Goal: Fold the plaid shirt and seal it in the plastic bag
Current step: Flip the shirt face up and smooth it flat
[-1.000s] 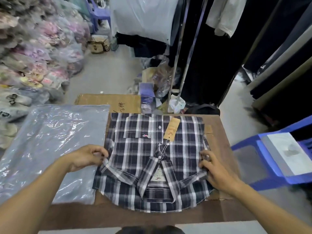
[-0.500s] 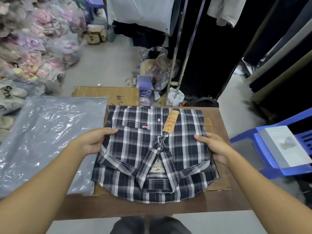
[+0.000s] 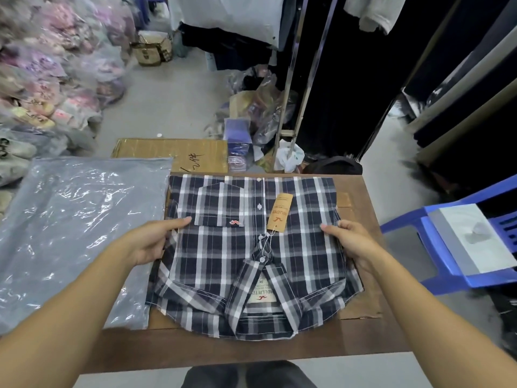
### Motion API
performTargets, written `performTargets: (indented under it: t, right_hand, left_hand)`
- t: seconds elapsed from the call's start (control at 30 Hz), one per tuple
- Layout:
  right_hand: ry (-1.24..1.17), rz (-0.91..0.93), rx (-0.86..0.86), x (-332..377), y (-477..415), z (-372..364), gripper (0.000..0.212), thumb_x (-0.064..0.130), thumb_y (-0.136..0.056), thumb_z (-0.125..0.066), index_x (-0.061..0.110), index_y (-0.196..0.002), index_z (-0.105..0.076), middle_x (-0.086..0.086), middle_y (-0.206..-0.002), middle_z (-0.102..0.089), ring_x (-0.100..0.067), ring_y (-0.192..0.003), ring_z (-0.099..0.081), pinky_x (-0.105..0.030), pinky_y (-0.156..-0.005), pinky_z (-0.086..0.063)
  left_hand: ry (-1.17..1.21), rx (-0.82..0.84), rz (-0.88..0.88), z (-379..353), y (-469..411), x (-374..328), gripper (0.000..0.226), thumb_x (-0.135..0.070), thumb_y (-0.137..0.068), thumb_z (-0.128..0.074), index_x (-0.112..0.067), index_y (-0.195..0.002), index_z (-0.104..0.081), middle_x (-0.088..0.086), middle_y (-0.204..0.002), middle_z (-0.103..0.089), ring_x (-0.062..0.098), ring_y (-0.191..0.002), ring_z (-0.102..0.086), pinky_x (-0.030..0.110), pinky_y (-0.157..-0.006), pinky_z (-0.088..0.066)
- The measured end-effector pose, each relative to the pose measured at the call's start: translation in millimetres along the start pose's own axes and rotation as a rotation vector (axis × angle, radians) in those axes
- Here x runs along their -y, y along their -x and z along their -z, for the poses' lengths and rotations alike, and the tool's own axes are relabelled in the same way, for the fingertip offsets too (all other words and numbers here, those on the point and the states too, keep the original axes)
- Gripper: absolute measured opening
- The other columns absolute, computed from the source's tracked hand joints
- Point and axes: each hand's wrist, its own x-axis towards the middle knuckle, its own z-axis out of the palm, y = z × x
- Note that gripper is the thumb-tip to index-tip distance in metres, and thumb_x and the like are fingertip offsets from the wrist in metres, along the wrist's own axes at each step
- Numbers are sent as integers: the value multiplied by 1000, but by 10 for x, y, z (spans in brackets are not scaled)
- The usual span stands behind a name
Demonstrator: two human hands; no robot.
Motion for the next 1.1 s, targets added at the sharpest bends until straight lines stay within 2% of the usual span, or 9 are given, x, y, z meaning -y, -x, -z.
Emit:
performTargets:
  t: [0.07, 0.2, 0.33, 0.47, 0.6, 0.7, 0.87, 1.0, 1.1]
  right_hand:
    - [-32, -15, 3, 79, -20, -13, 27, 25, -86, -76, 6, -103, -69, -11, -101, -78, -28, -93, -75, -49, -92, -57]
    - [-195, -55, 118, 258, 25, -10, 22, 16, -90, -68, 6, -110, -67, -13, -112, -75, -29, -103, -71, -49, -95, -54]
    - [-479, -96, 209, 278, -56, 89, 31, 22, -95, -57, 8, -123, -63, -18, -118, -72, -34, -110, -67, -49, -90, -53]
    - [-283, -133, 103, 208, -199, 57, 33, 15, -94, -64, 5, -125, -60, -18, -108, -75, -30, -95, -75, -42, -74, -60]
    - [-265, -168, 144, 152, -225, 58, 37, 18, -91, -69, 6, -125, -59, -17, -109, -76, -32, -99, -74, -49, -86, -59]
    - [-245, -202, 223, 143, -200, 116, 40, 12, -88, -71, 4, -125, -59, -19, -112, -74, -34, -104, -72, -54, -96, -54]
    - [-267, -210, 316, 94, -218, 172, 39, 4, -88, -69, 2, -125, -58, -24, -118, -71, -39, -111, -68, -56, -96, -54]
    - [-123, -230, 331, -24, -247, 161, 50, 4, -78, -75, 1, -125, -57, -23, -115, -72, -38, -109, -69, -56, -99, -51]
    - [-30, -250, 381, -33, -226, 215, 48, 8, -81, -77, 0, -124, -57, -21, -114, -73, -36, -106, -71, -51, -87, -58]
  left_hand:
    - [-19, -24, -9, -45, -32, -61, 59, -39, -77, -77, -12, -126, -59, 5, -114, -68, 20, -100, -64, 40, -111, -35]
    - [103, -3, -55, -84, -50, -178, 43, -21, -77, -72, -3, -117, -68, 14, -108, -76, 22, -88, -76, 36, -74, -59]
    - [310, 30, -59, -25, -68, -182, 23, -19, -91, -61, -5, -92, -78, 15, -95, -77, 29, -83, -76, 48, -78, -61]
    - [109, -31, 6, -18, -156, -131, 32, -19, -95, -60, -1, -122, -62, 15, -100, -76, 30, -101, -68, 49, -96, -51]
    - [42, 29, 40, 10, -115, -152, 49, -33, -81, -72, -8, -123, -64, 14, -119, -72, 31, -116, -65, 51, -106, -46]
    - [33, 116, 28, 82, -84, -124, 62, -20, -72, -82, -4, -127, -59, 18, -121, -71, 33, -112, -68, 49, -97, -54]
    - [125, 216, 23, 156, -95, -69, 74, -19, -34, -102, 1, -100, -76, 27, -111, -72, 37, -95, -74, 46, -77, -62]
    - [23, 251, 107, 202, -117, 14, 95, -13, -40, -100, 3, -124, -59, 27, -123, -67, 38, -111, -68, 44, -88, -58]
    - [-66, 258, 151, 192, -61, -27, 74, -9, -59, -93, 7, -122, -59, 26, -111, -72, 35, -101, -72, 42, -86, -60]
